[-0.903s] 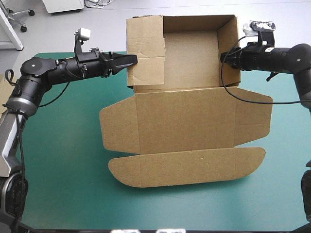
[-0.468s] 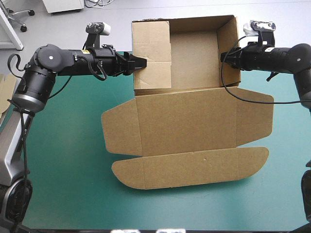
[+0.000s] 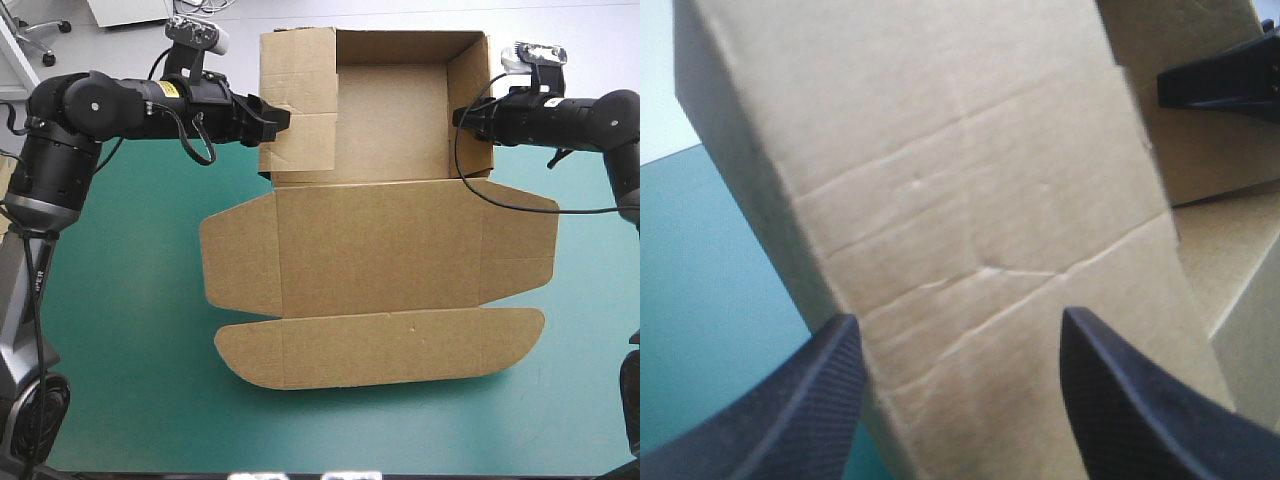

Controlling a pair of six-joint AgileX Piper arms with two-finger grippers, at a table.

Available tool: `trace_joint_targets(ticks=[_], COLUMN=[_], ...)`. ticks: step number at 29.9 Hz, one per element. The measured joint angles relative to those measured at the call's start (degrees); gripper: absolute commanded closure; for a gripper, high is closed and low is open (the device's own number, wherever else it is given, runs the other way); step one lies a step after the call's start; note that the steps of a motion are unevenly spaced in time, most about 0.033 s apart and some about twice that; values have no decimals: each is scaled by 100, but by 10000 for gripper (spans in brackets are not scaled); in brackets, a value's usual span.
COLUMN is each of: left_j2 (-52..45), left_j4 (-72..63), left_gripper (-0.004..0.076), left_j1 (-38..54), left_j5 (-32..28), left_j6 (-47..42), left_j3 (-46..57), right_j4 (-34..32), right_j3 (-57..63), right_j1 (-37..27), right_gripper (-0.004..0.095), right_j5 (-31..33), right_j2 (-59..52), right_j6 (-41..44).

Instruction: Fold the box

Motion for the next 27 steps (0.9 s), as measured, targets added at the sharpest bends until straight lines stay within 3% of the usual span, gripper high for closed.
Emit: trace_joint_targets(ticks=[12,18,22,27], left_j2=[-110,-669,-1068,-1104], left_j4=[758,2858,3613,3363], left_gripper=[310,311,311,311], left_j1=[0,118,877,2312], left_j5=[173,-300,-453,-399], left_j6=[-113,-786,-1075,-1077], left_j3=[-259,-259,-293,9], right_j4=[0,0,-5,59], right_j3=[0,0,0,0], right_j1=[0,0,0,0], right_gripper=[940,940,940,940], right_j5=[0,0,0,0], right_j2=[0,0,0,0], right_j6=[24,24,37,59])
